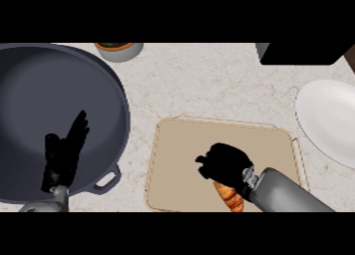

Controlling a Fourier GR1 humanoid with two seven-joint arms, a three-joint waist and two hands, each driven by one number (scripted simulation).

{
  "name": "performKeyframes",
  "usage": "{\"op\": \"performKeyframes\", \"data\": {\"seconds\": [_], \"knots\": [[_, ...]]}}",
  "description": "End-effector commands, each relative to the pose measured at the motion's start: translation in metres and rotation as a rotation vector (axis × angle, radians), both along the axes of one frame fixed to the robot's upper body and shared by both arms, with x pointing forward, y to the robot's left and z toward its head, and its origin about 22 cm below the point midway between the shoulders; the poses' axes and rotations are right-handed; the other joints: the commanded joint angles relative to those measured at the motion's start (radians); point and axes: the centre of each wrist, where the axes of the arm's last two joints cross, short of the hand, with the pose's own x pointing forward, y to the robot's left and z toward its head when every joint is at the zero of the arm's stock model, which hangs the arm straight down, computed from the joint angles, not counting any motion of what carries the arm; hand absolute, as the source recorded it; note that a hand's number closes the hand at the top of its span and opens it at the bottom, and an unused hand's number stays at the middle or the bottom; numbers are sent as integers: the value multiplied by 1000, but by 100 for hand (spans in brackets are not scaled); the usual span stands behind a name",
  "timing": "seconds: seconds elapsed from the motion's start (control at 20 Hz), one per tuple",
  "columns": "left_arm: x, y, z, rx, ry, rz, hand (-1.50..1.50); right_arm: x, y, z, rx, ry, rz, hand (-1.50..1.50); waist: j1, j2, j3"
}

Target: Pick the croissant from the tray and place it in the plate

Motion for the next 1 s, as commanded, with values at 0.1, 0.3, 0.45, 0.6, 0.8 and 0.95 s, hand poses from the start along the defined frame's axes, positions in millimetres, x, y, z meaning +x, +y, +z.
{"op": "performKeyframes", "data": {"seconds": [0.1,0.3,0.45,0.6,0.8,0.95], "knots": [[11,8,-7,-20,16,1,0,-12,9,-12,20,-69,33,150,-6,10,-5],[-4,9,-2,-26,5,40,0,16,-77,-4,330,-87,-369,150,-38,12,-3],[-10,7,-5,-14,8,67,0,21,-139,5,524,-124,-563,150,-67,11,0],[-2,3,4,-21,1,40,0,24,-171,15,623,-264,-656,150,-41,10,-2],[-21,14,-8,-5,6,39,0,-3,-204,29,715,-381,-654,150,-26,5,-5],[-10,14,-3,-2,16,18,0,-9,-217,45,868,-431,-685,150,-30,5,-5]]}}
